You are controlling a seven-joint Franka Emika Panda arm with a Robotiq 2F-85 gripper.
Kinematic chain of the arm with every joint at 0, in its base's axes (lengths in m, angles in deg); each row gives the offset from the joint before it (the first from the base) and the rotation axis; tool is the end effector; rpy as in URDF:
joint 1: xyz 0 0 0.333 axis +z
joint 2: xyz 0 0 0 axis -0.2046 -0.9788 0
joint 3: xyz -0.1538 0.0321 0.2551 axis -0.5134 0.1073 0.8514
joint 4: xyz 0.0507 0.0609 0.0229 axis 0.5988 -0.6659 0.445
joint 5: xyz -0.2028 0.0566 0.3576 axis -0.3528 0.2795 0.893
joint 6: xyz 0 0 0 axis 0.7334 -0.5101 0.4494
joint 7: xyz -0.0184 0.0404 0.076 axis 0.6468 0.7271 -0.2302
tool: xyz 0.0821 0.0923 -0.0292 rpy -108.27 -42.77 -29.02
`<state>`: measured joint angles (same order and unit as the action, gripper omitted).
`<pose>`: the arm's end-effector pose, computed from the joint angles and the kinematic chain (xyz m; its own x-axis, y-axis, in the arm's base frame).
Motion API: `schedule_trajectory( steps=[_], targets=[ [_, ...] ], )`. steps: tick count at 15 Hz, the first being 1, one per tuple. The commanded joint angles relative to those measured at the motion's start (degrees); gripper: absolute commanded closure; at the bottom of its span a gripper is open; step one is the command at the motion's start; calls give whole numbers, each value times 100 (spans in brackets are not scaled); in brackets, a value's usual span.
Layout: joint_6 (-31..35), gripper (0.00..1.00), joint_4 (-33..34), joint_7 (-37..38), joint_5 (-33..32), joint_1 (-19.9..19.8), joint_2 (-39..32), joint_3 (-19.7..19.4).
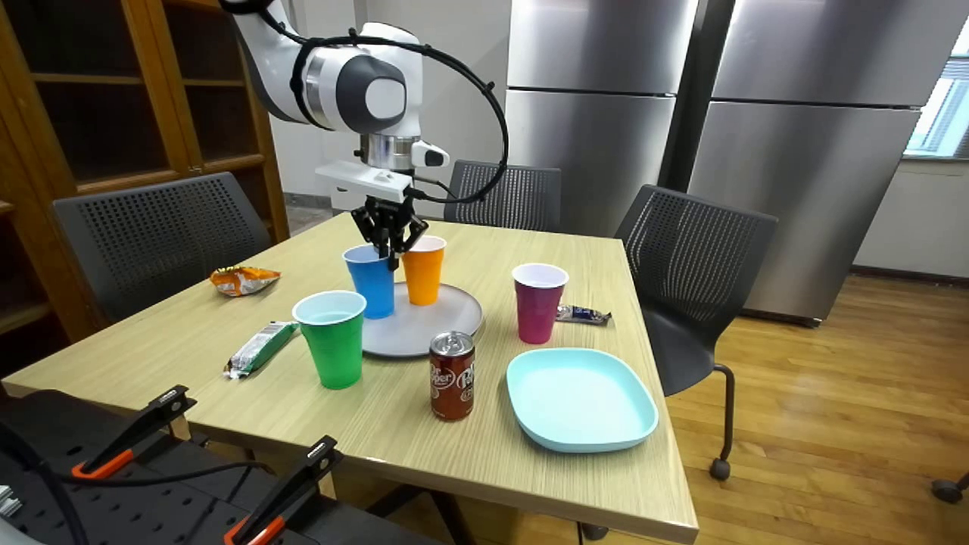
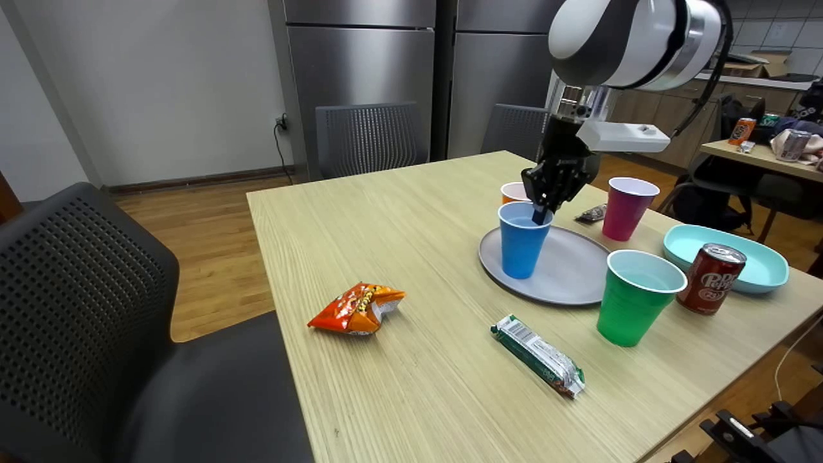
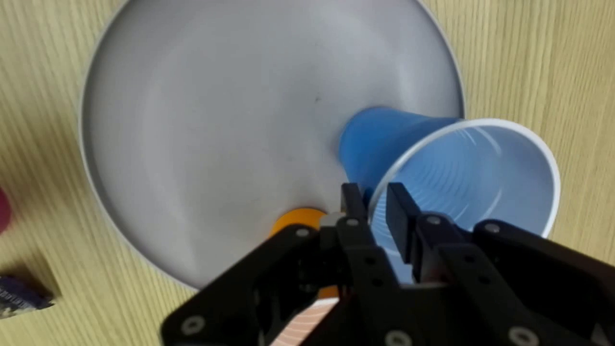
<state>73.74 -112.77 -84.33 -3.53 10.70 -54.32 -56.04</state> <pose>0.5614 0.0077 0.1456 0.9963 0.0795 0.0317 0.0819 -0.9932 -0.0827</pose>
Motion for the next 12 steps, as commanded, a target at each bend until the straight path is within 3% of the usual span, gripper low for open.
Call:
schedule_trajectory(
  steps=[1,7,12],
  targets=[
    [3,48,-73,193,-214,6,184,-5],
    [-44,3,-134,176,-349,13,472,-21],
    [-231,0,-8,139,-371,-64,610,-84]
  ],
)
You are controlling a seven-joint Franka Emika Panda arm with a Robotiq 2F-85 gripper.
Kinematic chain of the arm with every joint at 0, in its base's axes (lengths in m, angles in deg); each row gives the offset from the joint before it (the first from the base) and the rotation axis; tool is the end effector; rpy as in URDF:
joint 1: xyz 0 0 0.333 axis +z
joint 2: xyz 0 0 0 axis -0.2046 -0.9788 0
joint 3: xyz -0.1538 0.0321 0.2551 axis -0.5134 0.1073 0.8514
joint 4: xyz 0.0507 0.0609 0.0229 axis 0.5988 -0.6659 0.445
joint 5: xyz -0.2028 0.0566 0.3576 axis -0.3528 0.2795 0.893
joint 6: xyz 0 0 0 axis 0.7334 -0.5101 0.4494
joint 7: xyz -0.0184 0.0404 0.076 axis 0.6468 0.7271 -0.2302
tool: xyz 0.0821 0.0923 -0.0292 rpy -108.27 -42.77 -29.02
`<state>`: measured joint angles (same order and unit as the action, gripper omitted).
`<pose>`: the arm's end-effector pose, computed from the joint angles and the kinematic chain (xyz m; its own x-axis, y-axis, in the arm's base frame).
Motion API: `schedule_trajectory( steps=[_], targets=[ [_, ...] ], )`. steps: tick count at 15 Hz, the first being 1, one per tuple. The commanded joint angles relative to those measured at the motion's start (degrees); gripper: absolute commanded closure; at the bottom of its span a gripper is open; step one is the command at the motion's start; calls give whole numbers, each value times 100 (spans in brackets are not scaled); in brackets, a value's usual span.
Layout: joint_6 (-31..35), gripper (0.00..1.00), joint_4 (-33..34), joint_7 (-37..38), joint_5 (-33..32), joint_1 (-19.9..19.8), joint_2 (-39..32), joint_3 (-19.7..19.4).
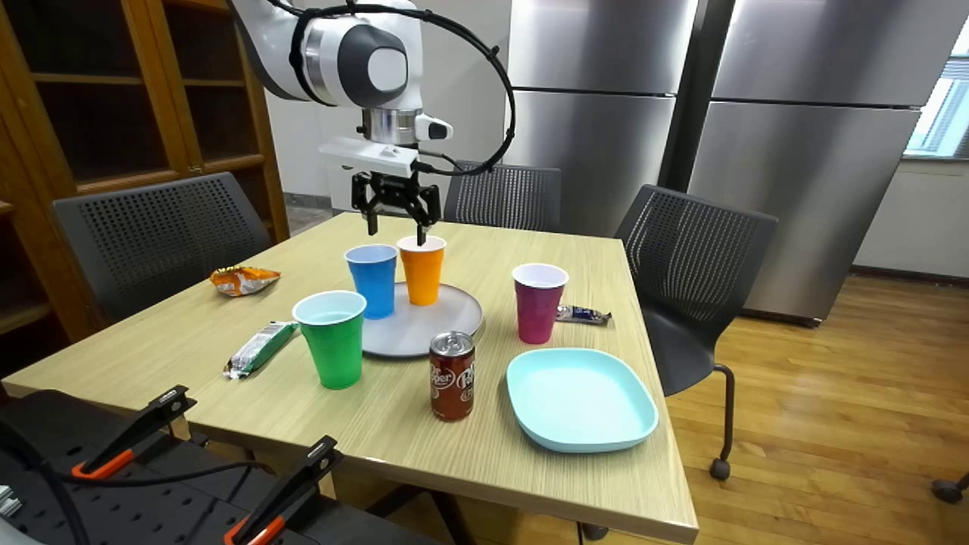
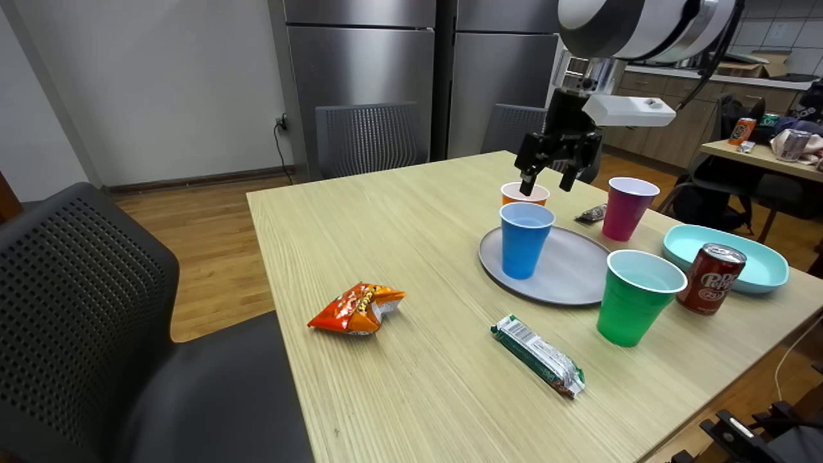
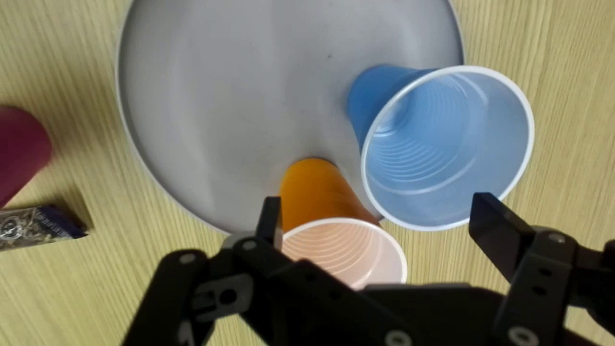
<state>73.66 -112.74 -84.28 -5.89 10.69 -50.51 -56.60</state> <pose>0.5728 0.0022 0.1834 0.9899 0.1056 0.0949 0.1107 -0.9926 -0.0497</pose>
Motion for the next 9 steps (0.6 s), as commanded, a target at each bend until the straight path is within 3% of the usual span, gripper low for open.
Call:
schedule_trajectory(
  steps=[1,9],
  targets=[
    [-276,0,18,104,-125,-87,247,-49],
    [-483,0,139,163,-339,-267,421,-467]
  ],
)
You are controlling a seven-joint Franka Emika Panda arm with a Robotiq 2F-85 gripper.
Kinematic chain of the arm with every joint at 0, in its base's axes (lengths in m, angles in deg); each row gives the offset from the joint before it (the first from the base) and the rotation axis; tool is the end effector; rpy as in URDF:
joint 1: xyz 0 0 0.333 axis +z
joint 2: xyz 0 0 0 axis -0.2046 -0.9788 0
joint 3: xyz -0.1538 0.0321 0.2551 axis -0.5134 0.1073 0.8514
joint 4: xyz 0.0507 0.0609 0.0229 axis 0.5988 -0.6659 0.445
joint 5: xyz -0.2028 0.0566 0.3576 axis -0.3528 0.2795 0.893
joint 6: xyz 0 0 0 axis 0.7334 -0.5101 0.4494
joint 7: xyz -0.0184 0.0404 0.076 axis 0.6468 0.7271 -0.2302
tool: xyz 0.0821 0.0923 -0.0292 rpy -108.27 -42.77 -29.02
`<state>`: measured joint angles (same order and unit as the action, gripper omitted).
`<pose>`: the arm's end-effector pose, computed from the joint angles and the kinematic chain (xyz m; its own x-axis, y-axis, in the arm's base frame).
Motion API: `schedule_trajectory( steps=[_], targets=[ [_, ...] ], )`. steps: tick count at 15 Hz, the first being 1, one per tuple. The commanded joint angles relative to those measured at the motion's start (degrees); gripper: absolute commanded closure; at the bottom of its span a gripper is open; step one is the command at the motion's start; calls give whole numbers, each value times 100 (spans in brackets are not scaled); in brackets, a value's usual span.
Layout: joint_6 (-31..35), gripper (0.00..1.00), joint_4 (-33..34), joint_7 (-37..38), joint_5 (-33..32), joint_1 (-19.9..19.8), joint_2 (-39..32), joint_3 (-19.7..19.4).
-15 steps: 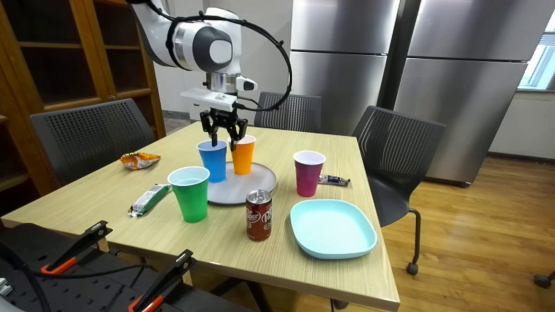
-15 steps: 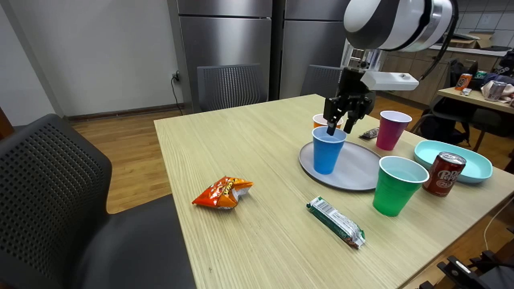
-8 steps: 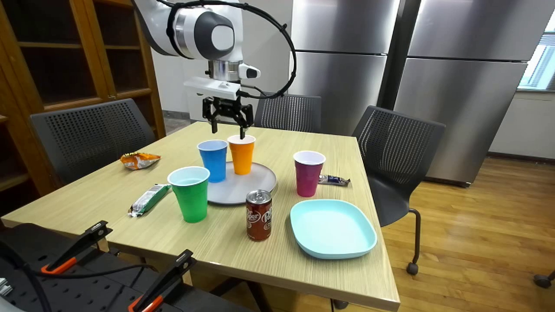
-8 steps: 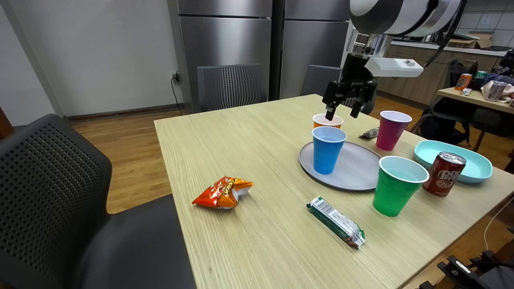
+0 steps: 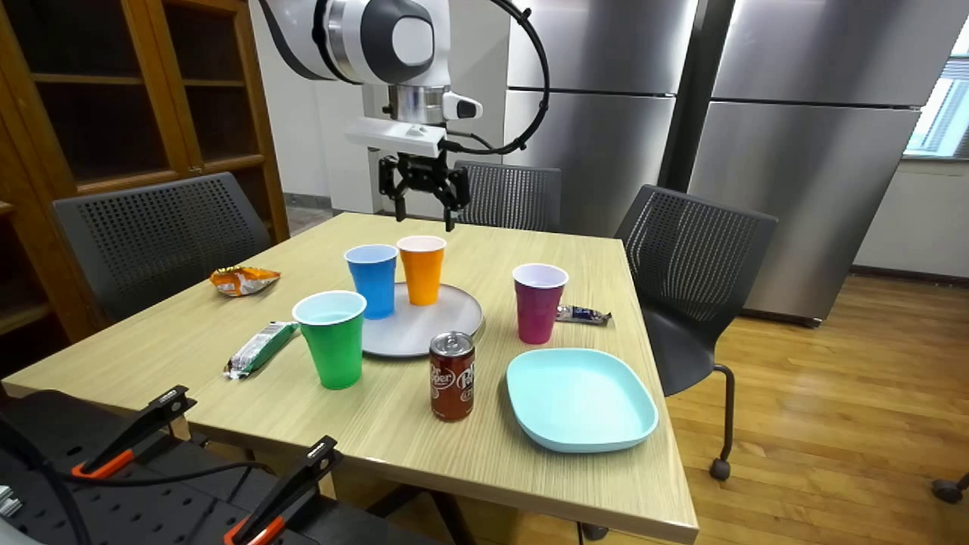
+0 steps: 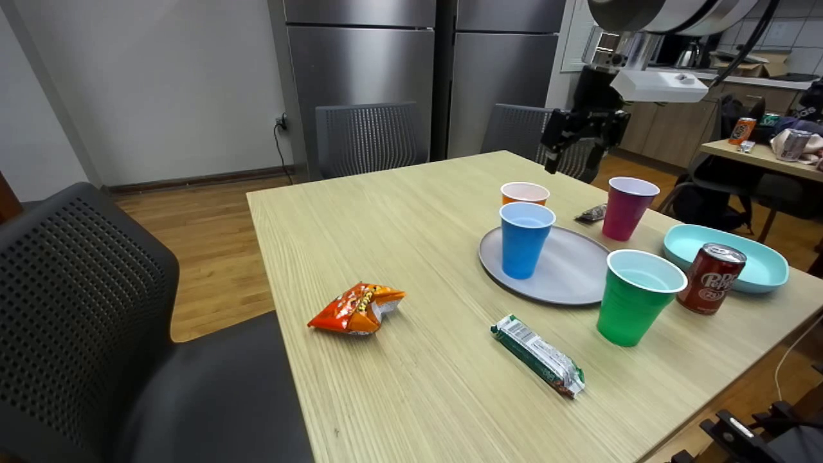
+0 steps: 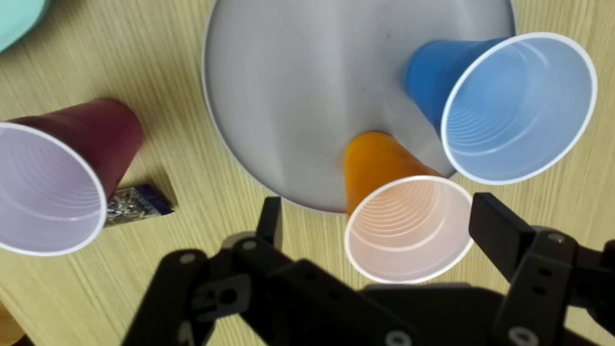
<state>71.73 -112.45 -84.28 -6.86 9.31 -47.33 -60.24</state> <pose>0.5763 -0.0485 0.2141 0.9921 0.0398 0.1188 0.0426 -0.9989 -0.0208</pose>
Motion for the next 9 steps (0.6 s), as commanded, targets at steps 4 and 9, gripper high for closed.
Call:
schedule_trajectory(
  steps=[4,9],
  targets=[
    [-318,0,333,156,-446,-254,-62,-311],
    [-319,0,680,121,-520,-402,-388,-420]
  ],
)
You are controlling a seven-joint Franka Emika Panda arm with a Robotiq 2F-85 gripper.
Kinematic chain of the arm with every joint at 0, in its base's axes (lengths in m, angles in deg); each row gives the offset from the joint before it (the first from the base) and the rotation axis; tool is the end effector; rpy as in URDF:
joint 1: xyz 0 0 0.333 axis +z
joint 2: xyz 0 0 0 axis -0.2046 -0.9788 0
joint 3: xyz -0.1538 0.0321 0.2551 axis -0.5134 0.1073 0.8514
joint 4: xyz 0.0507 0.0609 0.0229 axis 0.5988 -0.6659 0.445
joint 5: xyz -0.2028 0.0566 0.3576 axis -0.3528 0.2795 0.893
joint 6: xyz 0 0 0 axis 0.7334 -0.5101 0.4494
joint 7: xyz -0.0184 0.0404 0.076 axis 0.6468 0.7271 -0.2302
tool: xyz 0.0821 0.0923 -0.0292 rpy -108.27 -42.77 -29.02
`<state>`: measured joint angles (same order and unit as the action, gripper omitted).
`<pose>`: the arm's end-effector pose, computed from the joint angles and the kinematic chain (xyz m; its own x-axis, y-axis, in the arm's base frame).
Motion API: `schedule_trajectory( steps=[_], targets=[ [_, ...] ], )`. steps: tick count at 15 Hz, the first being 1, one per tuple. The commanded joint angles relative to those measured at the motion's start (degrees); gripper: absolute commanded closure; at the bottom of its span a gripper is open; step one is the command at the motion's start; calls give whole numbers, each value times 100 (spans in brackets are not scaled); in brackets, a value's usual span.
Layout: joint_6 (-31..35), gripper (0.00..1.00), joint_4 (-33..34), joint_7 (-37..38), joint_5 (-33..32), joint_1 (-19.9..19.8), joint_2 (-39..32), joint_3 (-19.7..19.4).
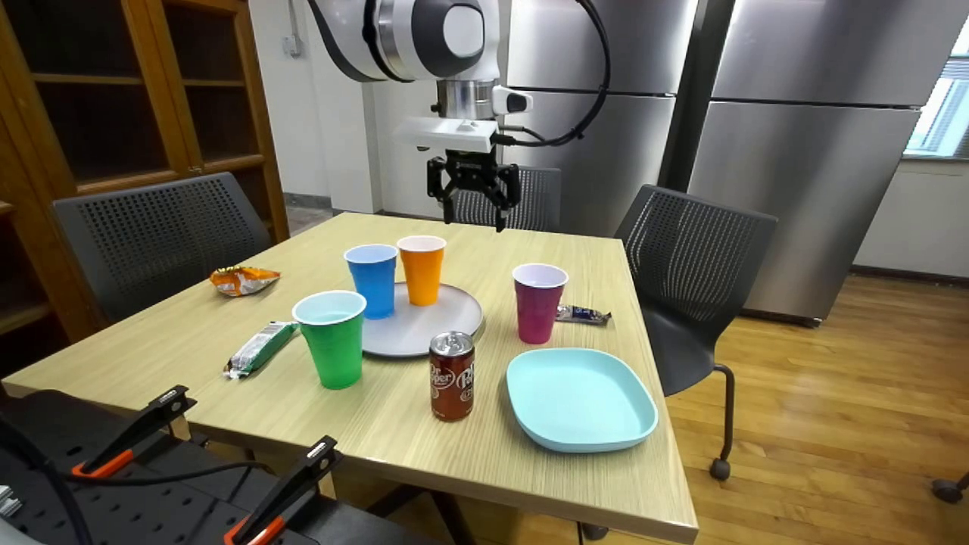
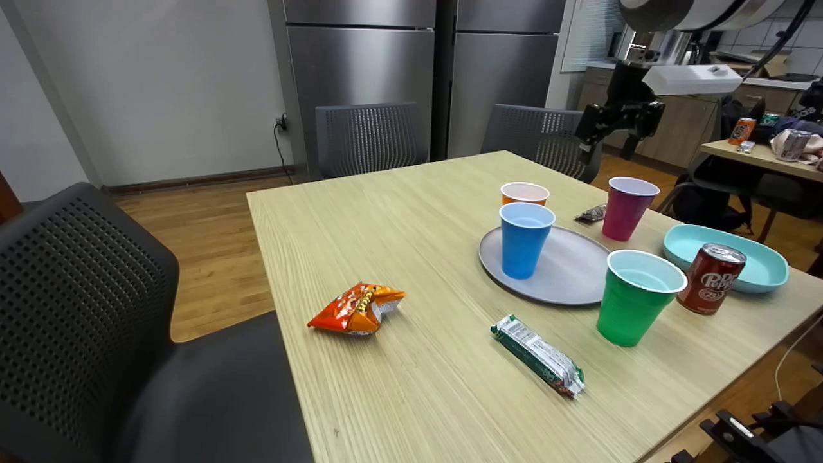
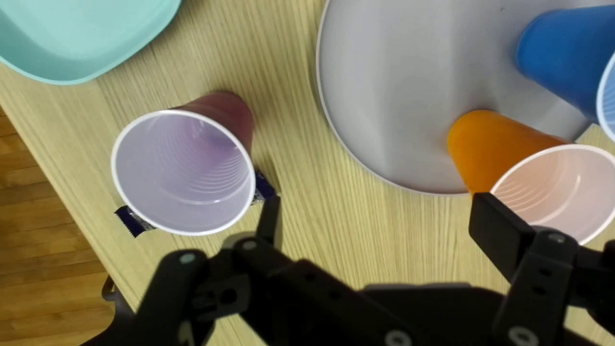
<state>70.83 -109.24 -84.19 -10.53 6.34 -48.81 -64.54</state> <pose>0.5819 -0.1243 0.2221 0.9919 -0.0260 0.1243 -0.0316 -0.9986 0.0433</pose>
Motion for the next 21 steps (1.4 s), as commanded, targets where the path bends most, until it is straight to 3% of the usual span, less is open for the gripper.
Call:
schedule_trajectory(
  steps=[1,8,21],
  targets=[
    [-209,0,429,149,-197,-105,-330,-20],
    [-280,0,1034,200,-322,-171,-1033,-105],
    [-171,0,874,65,-221,-358,-938,-76]
  ],
)
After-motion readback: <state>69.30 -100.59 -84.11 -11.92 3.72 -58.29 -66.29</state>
